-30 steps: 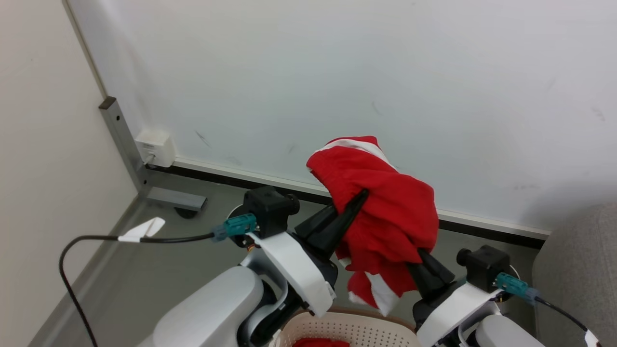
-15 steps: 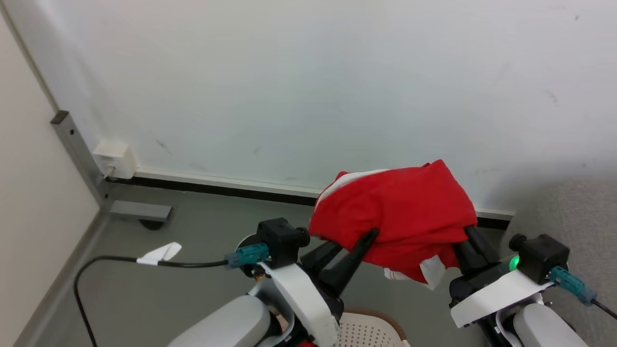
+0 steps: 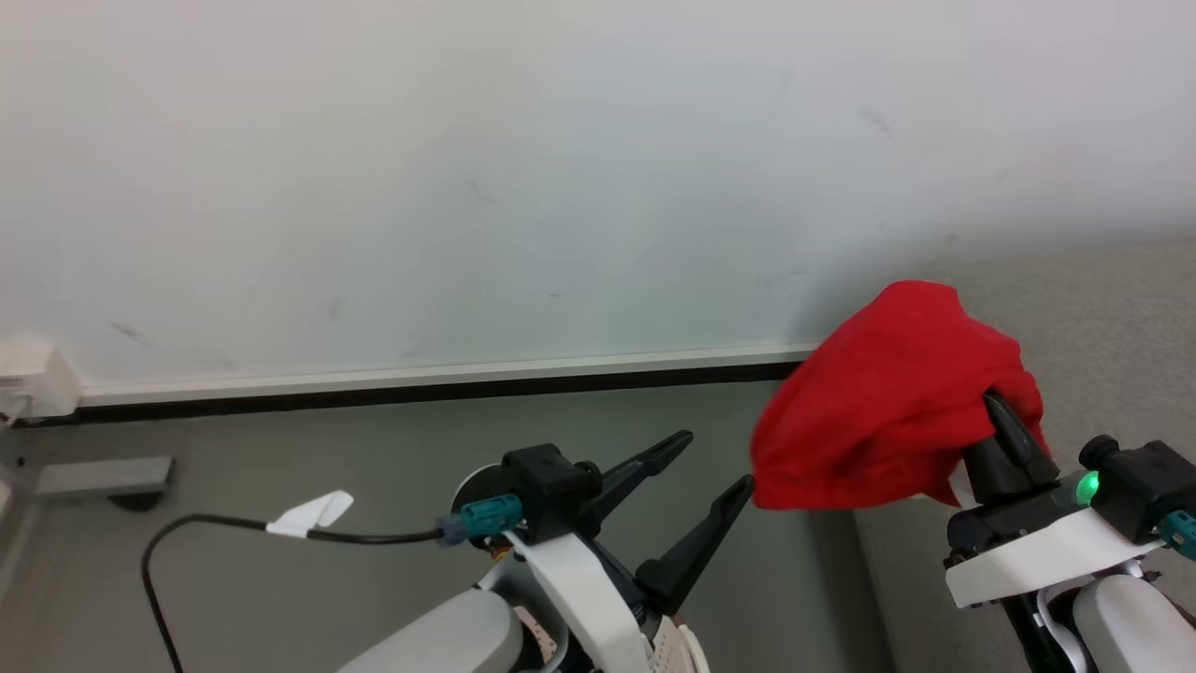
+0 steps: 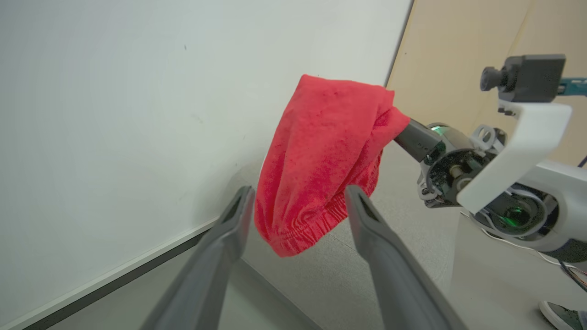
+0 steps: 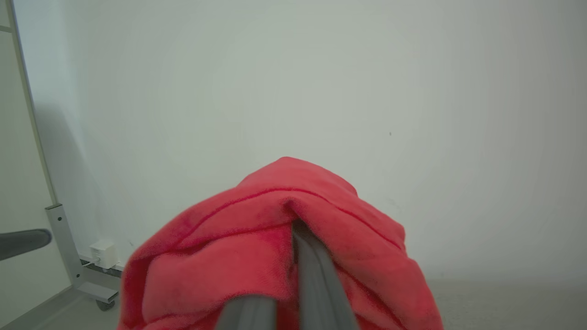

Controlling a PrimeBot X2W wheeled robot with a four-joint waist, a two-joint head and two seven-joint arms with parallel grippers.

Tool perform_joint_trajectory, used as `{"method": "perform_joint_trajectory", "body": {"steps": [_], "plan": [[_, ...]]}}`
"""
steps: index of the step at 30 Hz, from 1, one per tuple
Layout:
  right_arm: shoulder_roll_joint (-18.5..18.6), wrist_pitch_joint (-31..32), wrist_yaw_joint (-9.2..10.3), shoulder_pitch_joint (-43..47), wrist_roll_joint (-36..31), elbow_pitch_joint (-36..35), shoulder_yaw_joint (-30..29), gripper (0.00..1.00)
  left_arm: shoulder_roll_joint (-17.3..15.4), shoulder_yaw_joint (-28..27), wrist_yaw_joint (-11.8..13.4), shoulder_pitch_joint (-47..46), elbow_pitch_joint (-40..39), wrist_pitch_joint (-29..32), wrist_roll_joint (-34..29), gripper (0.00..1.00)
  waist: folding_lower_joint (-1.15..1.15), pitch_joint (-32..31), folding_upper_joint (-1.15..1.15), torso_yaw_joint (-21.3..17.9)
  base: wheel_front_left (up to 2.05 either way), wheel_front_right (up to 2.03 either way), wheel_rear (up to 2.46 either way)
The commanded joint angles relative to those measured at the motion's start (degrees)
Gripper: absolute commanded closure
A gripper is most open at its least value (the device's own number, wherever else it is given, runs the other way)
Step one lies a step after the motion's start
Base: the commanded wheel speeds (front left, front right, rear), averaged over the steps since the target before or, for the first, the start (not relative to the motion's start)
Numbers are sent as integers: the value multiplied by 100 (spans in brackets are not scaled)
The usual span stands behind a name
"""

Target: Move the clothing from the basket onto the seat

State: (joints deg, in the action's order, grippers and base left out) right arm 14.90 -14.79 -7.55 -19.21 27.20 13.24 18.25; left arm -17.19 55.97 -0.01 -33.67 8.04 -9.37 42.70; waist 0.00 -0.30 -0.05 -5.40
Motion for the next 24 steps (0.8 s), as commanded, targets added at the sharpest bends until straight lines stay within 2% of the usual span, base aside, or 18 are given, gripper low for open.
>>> {"method": "perform_joint_trajectory", "body": {"steps": [1, 14, 24], "plan": [[64, -38, 12, 67, -47, -38, -43, 100, -40, 0, 7, 30, 6, -56, -97, 0, 0, 133, 0, -321, 0, 0, 0], [41, -38, 12, 231, -189, -553, -538, 100, -141, 55, 11, -162, 147, -191, -332, 0, 0, 587, 0, -1436, 0, 0, 0], [-94, -38, 12, 469, -160, -809, -786, 100, -173, 132, -39, -258, 373, -300, -514, 0, 0, 776, 0, -2045, 0, 0, 0]]}}
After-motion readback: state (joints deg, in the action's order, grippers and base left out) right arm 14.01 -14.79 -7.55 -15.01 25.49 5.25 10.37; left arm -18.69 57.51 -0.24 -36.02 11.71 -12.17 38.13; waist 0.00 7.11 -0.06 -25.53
